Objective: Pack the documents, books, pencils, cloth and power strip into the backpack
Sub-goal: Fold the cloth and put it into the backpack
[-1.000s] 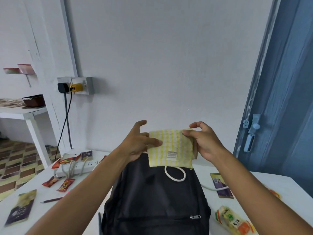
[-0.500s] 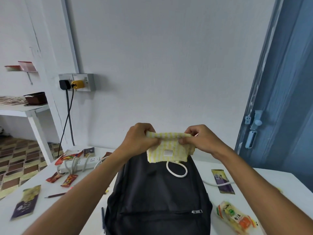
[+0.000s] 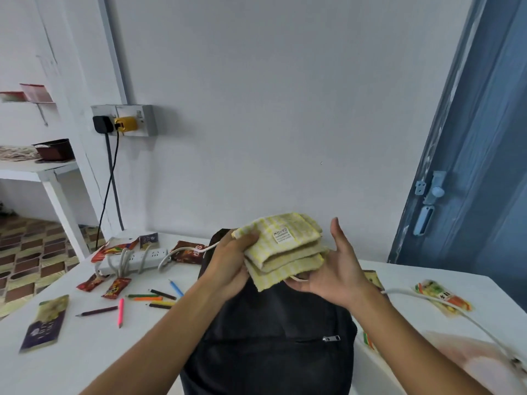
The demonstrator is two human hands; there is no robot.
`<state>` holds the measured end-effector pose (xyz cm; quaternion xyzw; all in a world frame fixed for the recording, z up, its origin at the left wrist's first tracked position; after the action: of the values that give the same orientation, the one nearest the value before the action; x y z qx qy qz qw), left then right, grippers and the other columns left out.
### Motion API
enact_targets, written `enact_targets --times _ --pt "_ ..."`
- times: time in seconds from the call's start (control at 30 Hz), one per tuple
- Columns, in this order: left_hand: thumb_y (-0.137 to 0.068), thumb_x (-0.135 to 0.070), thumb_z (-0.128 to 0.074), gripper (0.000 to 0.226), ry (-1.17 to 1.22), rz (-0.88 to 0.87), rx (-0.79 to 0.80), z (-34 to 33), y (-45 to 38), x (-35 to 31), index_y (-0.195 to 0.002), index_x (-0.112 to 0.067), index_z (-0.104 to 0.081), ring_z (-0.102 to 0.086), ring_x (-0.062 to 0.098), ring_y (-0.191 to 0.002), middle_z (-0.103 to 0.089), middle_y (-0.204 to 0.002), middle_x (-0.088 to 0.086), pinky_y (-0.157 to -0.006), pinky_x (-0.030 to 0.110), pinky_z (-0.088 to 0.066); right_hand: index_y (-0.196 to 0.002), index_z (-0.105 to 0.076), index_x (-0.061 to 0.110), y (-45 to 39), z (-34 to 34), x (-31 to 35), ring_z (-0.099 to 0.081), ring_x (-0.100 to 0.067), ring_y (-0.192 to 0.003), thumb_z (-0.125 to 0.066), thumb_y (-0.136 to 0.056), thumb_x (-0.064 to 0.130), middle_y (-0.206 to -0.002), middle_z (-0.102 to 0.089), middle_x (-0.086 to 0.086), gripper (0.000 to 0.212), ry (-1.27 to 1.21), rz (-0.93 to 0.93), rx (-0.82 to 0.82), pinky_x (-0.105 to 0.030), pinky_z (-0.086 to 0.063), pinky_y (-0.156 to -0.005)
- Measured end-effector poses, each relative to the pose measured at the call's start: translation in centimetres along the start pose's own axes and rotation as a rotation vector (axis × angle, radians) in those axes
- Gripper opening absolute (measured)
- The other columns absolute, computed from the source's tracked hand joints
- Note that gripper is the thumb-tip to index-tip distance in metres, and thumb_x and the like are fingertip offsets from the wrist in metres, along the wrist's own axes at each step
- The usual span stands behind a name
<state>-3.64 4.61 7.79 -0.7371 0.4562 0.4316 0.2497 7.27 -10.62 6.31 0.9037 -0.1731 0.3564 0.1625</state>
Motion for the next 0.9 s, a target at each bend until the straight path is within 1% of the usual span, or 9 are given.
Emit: enact_targets --times 0.1,0.17,0.23,0.33,0.4,0.47,0.57,0.73,0.9 --pt "-0.081 0.002 -0.063 0.038 -0.058 0.013 -0.035 1.5 0.6 1.6 -0.116 0.009 -0.050 -0.059 0.040 -0.105 -0.057 -0.119 0.032 -0.094 0.053 -0.048 -0.121 -0.066 0.009 -0.4 0.1 -1.4 -0.060 -0.035 -0.115 -0.071 -0.061 0.069 -0.126 -0.062 -0.018 0.084 0.142 -0.034 -0.017 -0.052 -0.046 -0.094" --pt "-0.081 0.008 -0.063 0.021 -0.163 0.026 -0.036 2.4 1.2 2.3 -0.095 -0.003 -0.051 -0.062 0.030 -0.087 -0.061 -0.096 0.021 -0.077 0.044 -0.054 -0.115 -0.067 0.009 -0.6 0.1 -1.8 -0.065 -0.031 -0.107 -0.084 -0.062 0.042 -0.118 -0.067 -0.016 0.064 0.262 -0.029 -0.073 -0.048 -0.052 -0.088" --pt "-0.082 0.011 -0.062 0.026 -0.362 0.017 -0.006 3.1 1.7 2.6 -0.083 -0.010 -0.045 -0.059 0.020 -0.069 -0.055 -0.077 0.009 -0.059 0.033 -0.053 -0.103 -0.068 0.007 -0.7 0.4 -2.0 -0.070 -0.027 -0.094 -0.076 -0.071 0.010 -0.106 -0.071 -0.015 0.033 0.369 0.015 -0.153 -0.039 -0.056 -0.079" --pt "-0.074 -0.001 -0.077 0.032 -0.843 0.006 0.073 5.0 2.1 3.4 -0.087 -0.010 -0.049 -0.060 0.015 -0.066 -0.062 -0.077 0.007 -0.063 0.030 -0.055 -0.092 -0.069 0.006 -0.7 1.4 -2.0 -0.070 -0.025 -0.087 -0.065 -0.073 -0.013 -0.094 -0.073 -0.011 0.027 0.444 0.089 -0.244 -0.035 -0.056 -0.078" --pt "-0.069 -0.015 -0.084 0.033 -1.192 0.029 0.179 6.0 2.7 3.8 -0.085 -0.014 -0.055 -0.059 0.005 -0.064 -0.066 -0.083 0.002 -0.065 0.021 -0.050 -0.094 -0.068 0.005 -0.5 2.1 -1.5 -0.069 -0.028 -0.091 -0.066 -0.067 -0.013 -0.095 -0.072 -0.012 0.033 0.425 0.131 -0.259 -0.037 -0.055 -0.081" --pt "-0.070 -0.029 -0.083 0.029 -1.446 0.109 0.430 6.0 4.0 4.6 -0.084 -0.019 -0.061 -0.060 0.001 -0.068 -0.065 -0.085 -0.009 -0.065 0.014 -0.048 -0.098 -0.066 0.006 -0.3 2.7 -1.1 -0.069 -0.028 -0.090 -0.066 -0.063 -0.008 -0.094 -0.072 -0.012 0.038 0.376 0.155 -0.236 -0.037 -0.057 -0.080" --pt "-0.071 -0.046 -0.079 0.040 -1.580 0.234 0.762 5.1 6.0 6.6 -0.101 -0.022 -0.066 -0.061 0.005 -0.086 -0.064 -0.099 -0.012 -0.072 0.015 -0.048 -0.108 -0.064 0.006 0.0 2.9 -0.6 -0.068 -0.029 -0.096 -0.065 -0.067 -0.008 -0.103 -0.070 -0.013 0.043 0.302 0.127 -0.151 -0.042 -0.055 -0.087" --pt "-0.076 -0.037 -0.077 0.025 -1.630 0.166 0.829 4.9 6.1 9.9 -0.096 -0.022 -0.071 -0.058 0.005 -0.079 -0.067 -0.096 -0.004 -0.067 0.014 -0.043 -0.109 -0.062 0.005 0.7 3.1 -1.9 -0.070 -0.027 -0.094 -0.060 -0.071 -0.007 -0.100 -0.072 -0.012 0.040 0.292 0.042 -0.010 -0.038 -0.058 -0.079" --pt "-0.087 -0.020 -0.067 0.007 -1.529 0.300 0.822 5.4 4.9 10.4 -0.090 -0.014 -0.068 -0.054 -0.011 -0.064 -0.064 -0.080 -0.013 -0.061 0.004 -0.037 -0.109 -0.065 0.004 1.5 3.4 -3.5 -0.067 -0.032 -0.102 -0.089 -0.044 0.003 -0.109 -0.069 -0.016 0.069 0.302 -0.055 0.085 -0.043 -0.056 -0.083"
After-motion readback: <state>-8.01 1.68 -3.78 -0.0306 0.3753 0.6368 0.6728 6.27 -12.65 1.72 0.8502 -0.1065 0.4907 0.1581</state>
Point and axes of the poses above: each hand's wrist, its own y-axis away from the middle knuckle, its own z-axis out of the back of the hand, x = y × z, the point moved 2 cm from there along -y, towards the middle knuckle
